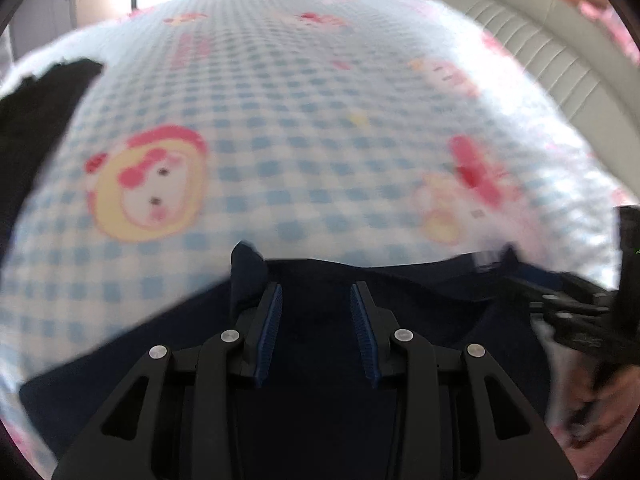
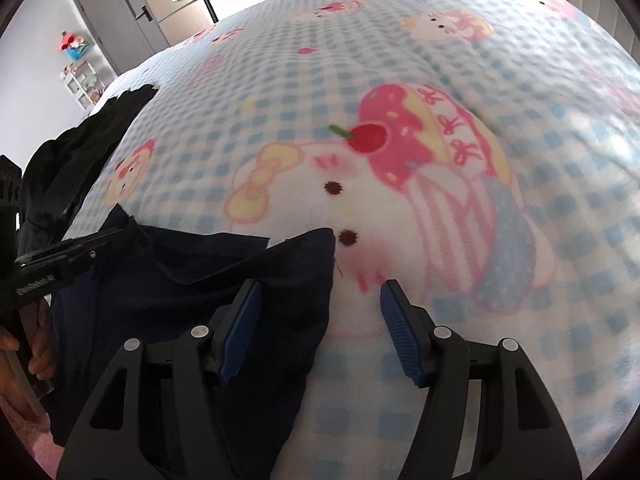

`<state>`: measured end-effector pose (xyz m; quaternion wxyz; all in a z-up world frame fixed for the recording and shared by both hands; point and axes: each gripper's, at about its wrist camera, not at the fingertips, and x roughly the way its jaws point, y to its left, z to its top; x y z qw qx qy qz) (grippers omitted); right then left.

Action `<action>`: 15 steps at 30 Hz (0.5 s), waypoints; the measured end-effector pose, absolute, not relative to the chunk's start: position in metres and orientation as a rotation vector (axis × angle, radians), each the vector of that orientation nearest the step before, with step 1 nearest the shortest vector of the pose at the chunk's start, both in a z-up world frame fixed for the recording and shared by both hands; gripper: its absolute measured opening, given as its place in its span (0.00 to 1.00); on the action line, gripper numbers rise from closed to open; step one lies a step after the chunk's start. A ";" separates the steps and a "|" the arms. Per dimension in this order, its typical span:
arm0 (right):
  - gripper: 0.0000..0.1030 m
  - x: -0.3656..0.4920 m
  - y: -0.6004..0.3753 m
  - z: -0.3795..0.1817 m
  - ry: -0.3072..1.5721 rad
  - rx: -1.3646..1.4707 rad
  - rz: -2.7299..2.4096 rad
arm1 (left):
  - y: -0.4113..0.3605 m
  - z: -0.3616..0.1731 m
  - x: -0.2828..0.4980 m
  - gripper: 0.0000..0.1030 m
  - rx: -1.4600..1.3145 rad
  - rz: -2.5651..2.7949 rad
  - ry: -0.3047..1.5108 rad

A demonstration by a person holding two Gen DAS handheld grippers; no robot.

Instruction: Fold clothes

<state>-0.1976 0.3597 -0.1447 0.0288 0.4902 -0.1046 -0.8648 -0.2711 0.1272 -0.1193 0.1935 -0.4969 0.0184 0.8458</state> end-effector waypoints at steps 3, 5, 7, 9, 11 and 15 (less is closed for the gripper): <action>0.57 -0.193 0.361 -0.151 -0.249 1.556 -2.670 | 0.113 -0.124 -0.275 0.36 -1.449 2.424 0.057; 0.58 -0.184 0.364 -0.151 -0.220 1.567 -2.678 | 0.106 -0.125 -0.273 0.36 -1.460 2.414 0.040; 0.58 -0.177 0.367 -0.149 -0.216 1.564 -2.684 | 0.104 -0.122 -0.268 0.36 -1.434 2.392 0.055; 0.58 -0.173 0.369 -0.144 -0.240 1.539 -2.691 | 0.107 -0.117 -0.262 0.36 -1.383 2.377 0.072; 0.58 -0.174 0.372 -0.139 -0.299 1.497 -2.700 | 0.111 -0.113 -0.260 0.36 -1.346 2.364 0.077; 0.58 -0.183 0.375 -0.138 -0.393 1.487 -2.692 | 0.127 -0.124 -0.273 0.36 -1.413 2.342 0.147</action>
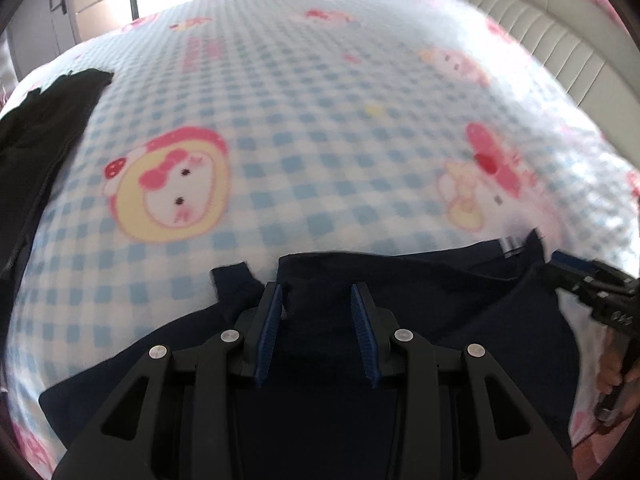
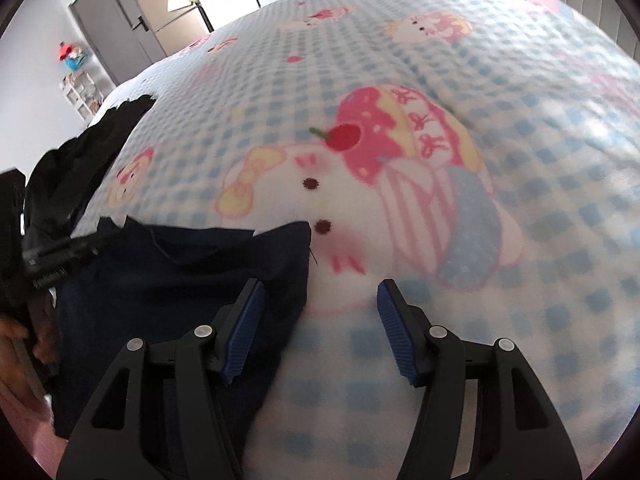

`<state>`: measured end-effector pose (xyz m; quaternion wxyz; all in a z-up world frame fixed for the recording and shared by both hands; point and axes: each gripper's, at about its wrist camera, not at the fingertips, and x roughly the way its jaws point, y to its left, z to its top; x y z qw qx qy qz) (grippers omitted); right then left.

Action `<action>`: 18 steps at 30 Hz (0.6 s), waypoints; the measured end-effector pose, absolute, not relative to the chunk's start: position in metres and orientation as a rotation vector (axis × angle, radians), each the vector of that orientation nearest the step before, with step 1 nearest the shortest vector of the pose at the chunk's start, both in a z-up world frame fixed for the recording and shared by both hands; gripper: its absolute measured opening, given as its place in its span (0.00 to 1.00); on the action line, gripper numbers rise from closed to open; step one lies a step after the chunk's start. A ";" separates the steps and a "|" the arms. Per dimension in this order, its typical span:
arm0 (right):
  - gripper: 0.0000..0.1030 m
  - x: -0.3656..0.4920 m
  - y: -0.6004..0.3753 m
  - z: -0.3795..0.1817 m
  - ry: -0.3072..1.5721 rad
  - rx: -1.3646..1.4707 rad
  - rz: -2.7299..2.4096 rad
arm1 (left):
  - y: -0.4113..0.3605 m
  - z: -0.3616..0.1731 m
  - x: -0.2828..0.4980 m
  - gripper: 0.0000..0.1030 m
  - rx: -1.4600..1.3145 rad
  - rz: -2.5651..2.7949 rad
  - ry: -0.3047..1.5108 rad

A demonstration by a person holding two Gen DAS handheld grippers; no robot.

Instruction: Fold clothes

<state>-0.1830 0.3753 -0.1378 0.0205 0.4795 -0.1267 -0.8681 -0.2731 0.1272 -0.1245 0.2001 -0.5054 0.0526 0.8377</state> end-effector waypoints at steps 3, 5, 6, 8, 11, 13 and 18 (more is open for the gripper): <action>0.58 -0.184 0.374 -0.136 -0.392 1.487 -2.701 | 0.130 -0.132 -0.281 0.14 -1.455 2.322 0.138; 0.58 -0.181 0.375 -0.135 -0.395 1.483 -2.708 | 0.126 -0.124 -0.277 0.07 -1.415 2.355 0.140; 0.58 -0.179 0.378 -0.134 -0.398 1.484 -2.710 | 0.122 -0.119 -0.273 0.07 -1.386 2.382 0.122; 0.58 -0.175 0.382 -0.135 -0.399 1.499 -2.709 | 0.110 -0.109 -0.268 0.07 -1.330 2.428 0.059; 0.59 -0.177 0.383 -0.137 -0.452 1.508 -2.665 | 0.097 -0.109 -0.270 0.07 -1.346 2.421 0.000; 0.60 -0.184 0.382 -0.137 -0.568 1.481 -2.600 | 0.096 -0.120 -0.276 0.07 -1.392 2.383 -0.021; 0.61 -0.214 0.366 -0.153 -0.590 1.526 -2.519 | 0.095 -0.135 -0.284 0.08 -1.448 2.307 -0.107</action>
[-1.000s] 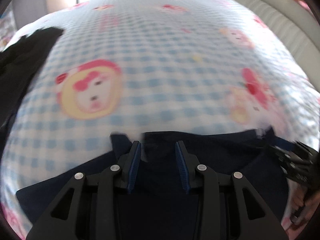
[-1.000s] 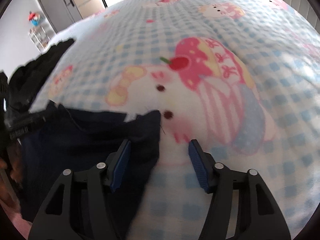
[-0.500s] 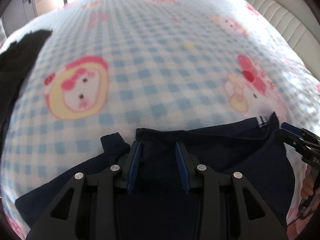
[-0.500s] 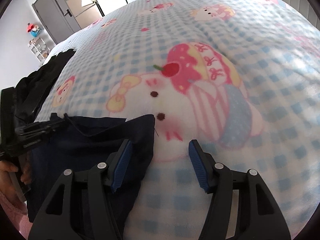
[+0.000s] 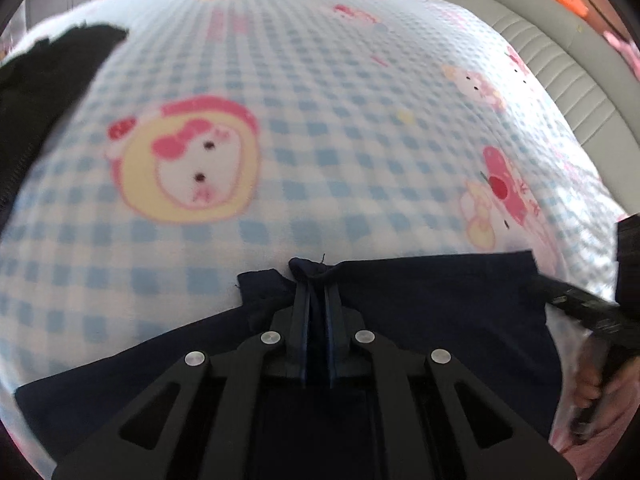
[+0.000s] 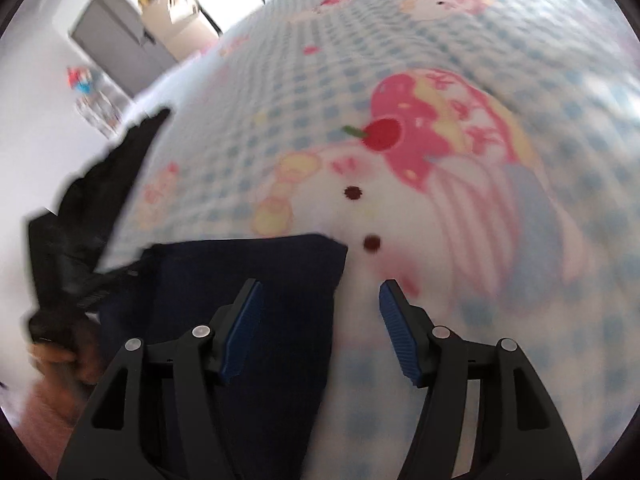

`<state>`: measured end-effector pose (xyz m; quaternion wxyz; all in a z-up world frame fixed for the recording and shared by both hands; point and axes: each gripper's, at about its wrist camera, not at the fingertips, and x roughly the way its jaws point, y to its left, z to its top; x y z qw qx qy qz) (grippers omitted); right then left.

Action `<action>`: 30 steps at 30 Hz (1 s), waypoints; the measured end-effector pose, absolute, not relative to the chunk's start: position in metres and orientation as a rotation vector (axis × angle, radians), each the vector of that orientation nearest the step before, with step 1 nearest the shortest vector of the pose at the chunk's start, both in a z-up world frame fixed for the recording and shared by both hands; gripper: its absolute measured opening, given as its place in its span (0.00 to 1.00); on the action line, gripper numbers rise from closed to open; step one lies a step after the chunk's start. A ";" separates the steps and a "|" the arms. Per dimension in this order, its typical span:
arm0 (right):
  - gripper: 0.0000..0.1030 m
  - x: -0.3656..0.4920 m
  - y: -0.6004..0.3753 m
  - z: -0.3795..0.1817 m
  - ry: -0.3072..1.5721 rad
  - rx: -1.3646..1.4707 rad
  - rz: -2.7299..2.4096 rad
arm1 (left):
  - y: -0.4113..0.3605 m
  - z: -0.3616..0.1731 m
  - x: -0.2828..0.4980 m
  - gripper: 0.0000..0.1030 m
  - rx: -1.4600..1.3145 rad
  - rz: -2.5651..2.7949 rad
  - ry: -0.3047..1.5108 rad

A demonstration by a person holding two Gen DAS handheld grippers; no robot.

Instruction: Fold clothes

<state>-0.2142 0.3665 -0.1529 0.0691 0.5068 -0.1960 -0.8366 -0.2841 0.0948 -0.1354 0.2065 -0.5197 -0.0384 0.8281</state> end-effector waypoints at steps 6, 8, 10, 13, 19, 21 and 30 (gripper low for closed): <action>0.07 -0.221 0.364 -0.143 -0.484 1.524 -2.569 | 0.125 -0.115 -0.283 0.07 -1.334 2.266 0.000; 0.05 -0.211 0.371 -0.128 -0.475 1.479 -2.619 | 0.139 -0.105 -0.283 0.07 -1.295 2.227 0.024; 0.05 -0.201 0.377 -0.114 -0.442 1.447 -2.673 | 0.151 -0.100 -0.288 0.07 -1.274 2.236 0.057; 0.05 -0.197 0.385 -0.100 -0.434 1.414 -2.715 | 0.163 -0.099 -0.299 0.07 -1.270 2.262 0.085; 0.06 -0.218 0.396 -0.114 -0.447 1.452 -2.757 | 0.185 -0.132 -0.322 0.08 -1.402 2.254 0.167; 0.08 -0.236 0.392 -0.143 -0.415 1.579 -2.713 | 0.195 -0.145 -0.324 0.13 -1.446 2.237 0.253; 0.42 -0.196 0.400 -0.096 -0.500 1.369 -2.940 | 0.170 -0.064 -0.279 0.57 -1.176 2.415 0.179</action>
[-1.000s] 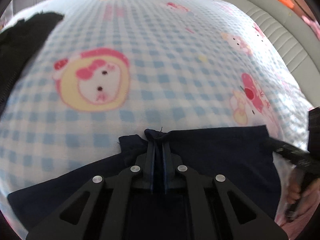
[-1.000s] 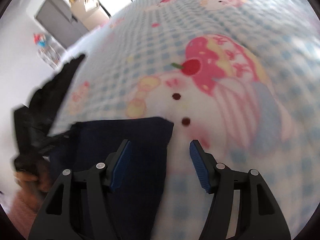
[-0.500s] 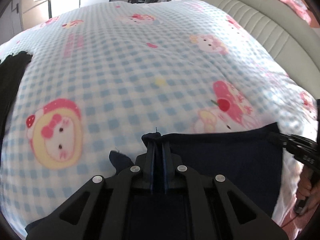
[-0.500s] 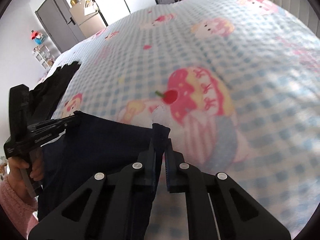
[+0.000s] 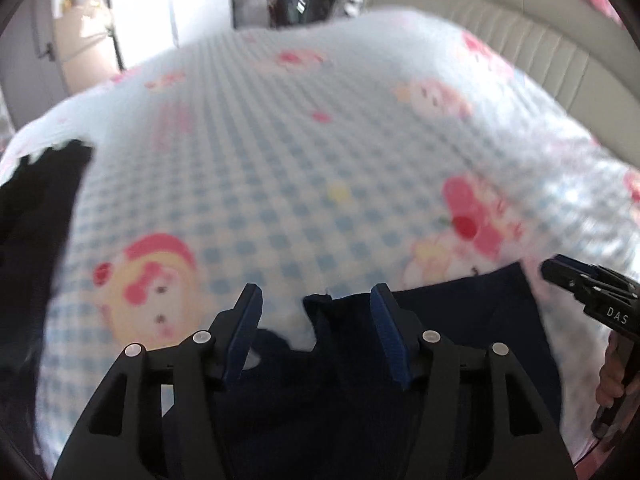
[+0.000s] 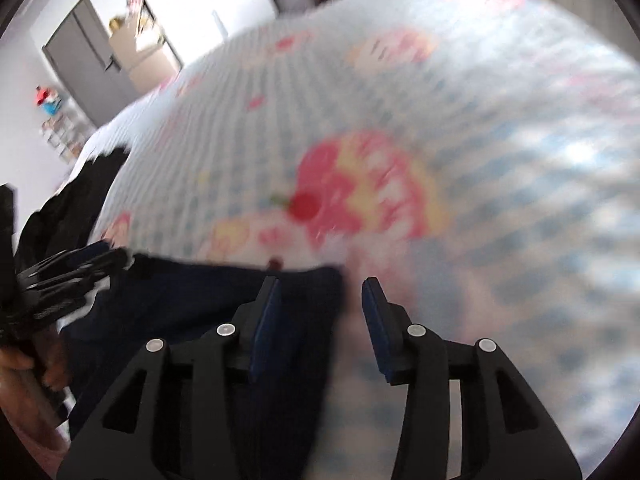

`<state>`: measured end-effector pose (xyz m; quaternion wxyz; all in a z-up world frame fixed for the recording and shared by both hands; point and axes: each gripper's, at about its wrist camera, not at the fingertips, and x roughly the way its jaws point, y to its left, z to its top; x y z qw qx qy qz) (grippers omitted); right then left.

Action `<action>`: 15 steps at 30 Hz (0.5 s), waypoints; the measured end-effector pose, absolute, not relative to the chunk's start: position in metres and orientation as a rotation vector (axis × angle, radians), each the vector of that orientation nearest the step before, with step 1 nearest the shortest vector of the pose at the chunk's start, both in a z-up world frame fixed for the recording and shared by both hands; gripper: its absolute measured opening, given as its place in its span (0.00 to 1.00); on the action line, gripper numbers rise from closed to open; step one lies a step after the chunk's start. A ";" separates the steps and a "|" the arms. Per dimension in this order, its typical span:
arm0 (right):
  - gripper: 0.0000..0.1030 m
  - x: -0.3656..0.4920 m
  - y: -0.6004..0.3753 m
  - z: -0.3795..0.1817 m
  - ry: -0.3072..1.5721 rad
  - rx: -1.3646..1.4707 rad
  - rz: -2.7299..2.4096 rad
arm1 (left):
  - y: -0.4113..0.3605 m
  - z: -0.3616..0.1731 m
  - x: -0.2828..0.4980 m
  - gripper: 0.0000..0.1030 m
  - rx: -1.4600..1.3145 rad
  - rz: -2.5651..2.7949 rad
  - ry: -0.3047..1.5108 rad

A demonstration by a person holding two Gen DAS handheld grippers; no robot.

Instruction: Fold clothes

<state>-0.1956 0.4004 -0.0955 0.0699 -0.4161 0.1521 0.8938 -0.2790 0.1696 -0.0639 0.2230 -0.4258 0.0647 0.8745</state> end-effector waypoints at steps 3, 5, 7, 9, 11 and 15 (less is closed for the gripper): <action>0.45 -0.158 0.381 -0.076 0.409 -1.140 2.706 | 0.160 -0.059 -0.238 0.57 -1.186 2.278 0.066; 0.45 -0.136 0.360 -0.072 0.387 -1.147 2.770 | 0.164 -0.066 -0.206 0.57 -1.190 2.225 0.105; 0.45 -0.119 0.334 -0.076 0.349 -1.192 2.812 | 0.170 -0.079 -0.179 0.57 -1.194 2.211 0.191; 0.45 -0.109 0.316 -0.086 0.314 -1.240 2.822 | 0.176 -0.092 -0.155 0.57 -1.199 2.196 0.278; 0.45 -0.104 0.306 -0.100 0.275 -1.309 2.796 | 0.177 -0.105 -0.144 0.57 -1.218 2.209 0.371; 0.44 -0.088 0.303 -0.121 0.247 -1.389 2.742 | 0.165 -0.114 -0.131 0.57 -1.264 2.236 0.405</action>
